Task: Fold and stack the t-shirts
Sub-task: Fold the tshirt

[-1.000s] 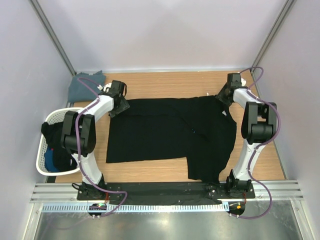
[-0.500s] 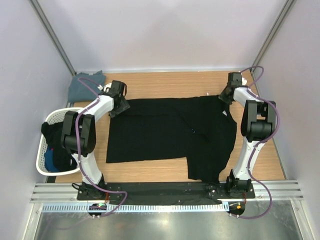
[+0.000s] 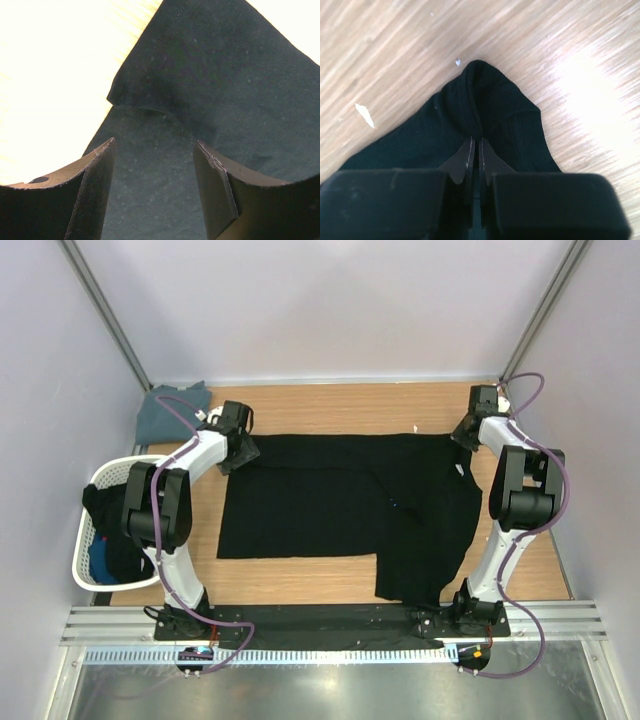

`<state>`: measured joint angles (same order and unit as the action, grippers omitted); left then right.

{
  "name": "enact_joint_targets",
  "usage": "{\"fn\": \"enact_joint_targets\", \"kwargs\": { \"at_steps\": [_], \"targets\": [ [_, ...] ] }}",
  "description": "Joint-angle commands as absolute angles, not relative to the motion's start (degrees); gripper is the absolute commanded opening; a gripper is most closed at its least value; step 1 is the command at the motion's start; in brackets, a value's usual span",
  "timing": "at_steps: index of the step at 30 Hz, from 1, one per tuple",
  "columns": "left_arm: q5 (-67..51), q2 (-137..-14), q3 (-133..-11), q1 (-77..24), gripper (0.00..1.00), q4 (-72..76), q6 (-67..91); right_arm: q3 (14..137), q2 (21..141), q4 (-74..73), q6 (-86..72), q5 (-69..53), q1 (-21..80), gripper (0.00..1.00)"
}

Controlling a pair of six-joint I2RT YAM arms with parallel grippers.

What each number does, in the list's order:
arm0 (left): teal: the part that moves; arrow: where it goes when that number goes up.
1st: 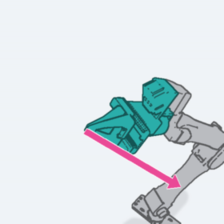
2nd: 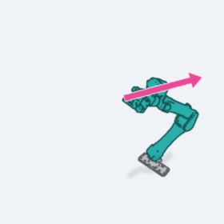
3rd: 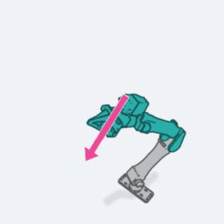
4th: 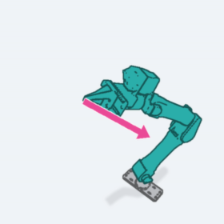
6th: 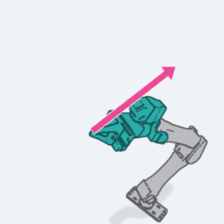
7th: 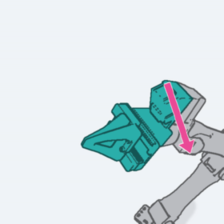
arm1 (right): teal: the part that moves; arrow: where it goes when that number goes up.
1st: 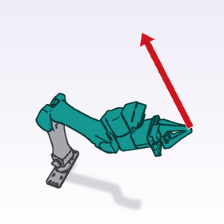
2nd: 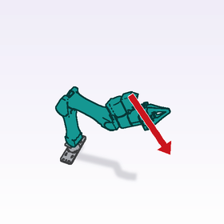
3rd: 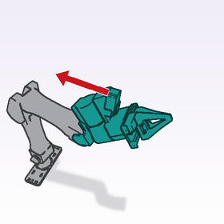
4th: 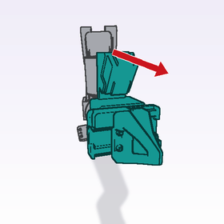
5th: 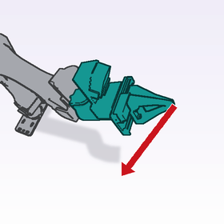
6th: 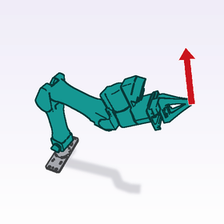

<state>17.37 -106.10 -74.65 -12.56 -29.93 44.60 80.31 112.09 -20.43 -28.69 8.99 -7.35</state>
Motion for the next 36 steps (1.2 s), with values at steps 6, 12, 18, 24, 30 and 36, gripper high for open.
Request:
{"fn": "enact_joint_targets", "kwargs": {
  "at_steps": [6, 12, 18, 24, 30, 36],
  "targets": [
    [18.5, -103.4, -74.6, -10.2, 0.63, -30.3, 44.5, 84.5, 110.3, -24.3, -26.0, 9.1, -7.7, 0.31],
    [17.2, -104.0, -74.7, -8.4, 0.57, -27.9, 44.2, 83.8, 104.1, -27.3, -25.5, 8.5, -7.6, 0.39],
    [16.6, -105.6, -78.4, -8.4, 0.42, -27.0, 43.9, 78.6, 97.6, -27.0, -26.8, 5.9, -7.1, 0.39],
    [13.9, -108.5, -79.9, -8.5, 0.36, -22.2, 41.2, 74.4, 96.6, -24.7, -28.4, 0.7, -6.0, 0.41],
    [9.6, -112.8, -80.2, -9.2, 0.36, -21.3, 38.7, 71.7, 97.9, -22.7, -29.0, -2.2, -4.0, 0.43],
    [9.7, -112.4, -76.3, -10.0, 0.36, -23.4, 37.8, 70.0, 99.2, -22.5, -28.7, -2.0, -3.5, 0.43]
  ]
}}
